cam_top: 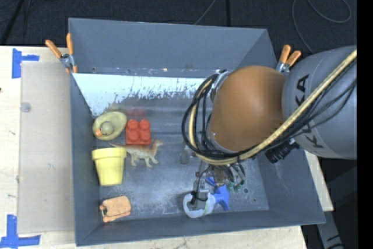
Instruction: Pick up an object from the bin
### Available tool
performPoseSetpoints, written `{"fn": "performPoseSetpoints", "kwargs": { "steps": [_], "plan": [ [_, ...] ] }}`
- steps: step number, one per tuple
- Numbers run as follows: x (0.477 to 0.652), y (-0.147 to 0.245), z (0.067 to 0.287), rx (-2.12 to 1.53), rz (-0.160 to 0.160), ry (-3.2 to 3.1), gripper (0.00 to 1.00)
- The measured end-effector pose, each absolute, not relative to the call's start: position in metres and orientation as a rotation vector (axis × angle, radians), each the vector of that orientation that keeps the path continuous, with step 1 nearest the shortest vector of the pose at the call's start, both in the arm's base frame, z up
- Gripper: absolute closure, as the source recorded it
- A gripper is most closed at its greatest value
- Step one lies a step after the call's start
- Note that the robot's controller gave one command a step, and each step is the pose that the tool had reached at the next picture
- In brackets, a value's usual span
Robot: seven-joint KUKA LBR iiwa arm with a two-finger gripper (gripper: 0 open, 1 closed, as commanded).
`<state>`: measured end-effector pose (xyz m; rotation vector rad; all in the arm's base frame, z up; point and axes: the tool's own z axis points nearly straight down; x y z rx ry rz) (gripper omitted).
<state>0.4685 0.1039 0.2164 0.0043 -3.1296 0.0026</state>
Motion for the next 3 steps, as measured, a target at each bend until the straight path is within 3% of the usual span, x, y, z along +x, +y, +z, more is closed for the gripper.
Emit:
{"fn": "performPoseSetpoints", "kwargs": {
  "steps": [1, 2, 3],
  "plan": [
    [0.470, 0.103, 0.221, -0.002, 0.000, -3.139, 0.00],
    [0.472, 0.094, 0.196, 0.157, -0.003, -3.139, 0.00],
    [0.487, 0.055, 0.127, 0.311, 0.000, -3.124, 0.00]
  ]
}}
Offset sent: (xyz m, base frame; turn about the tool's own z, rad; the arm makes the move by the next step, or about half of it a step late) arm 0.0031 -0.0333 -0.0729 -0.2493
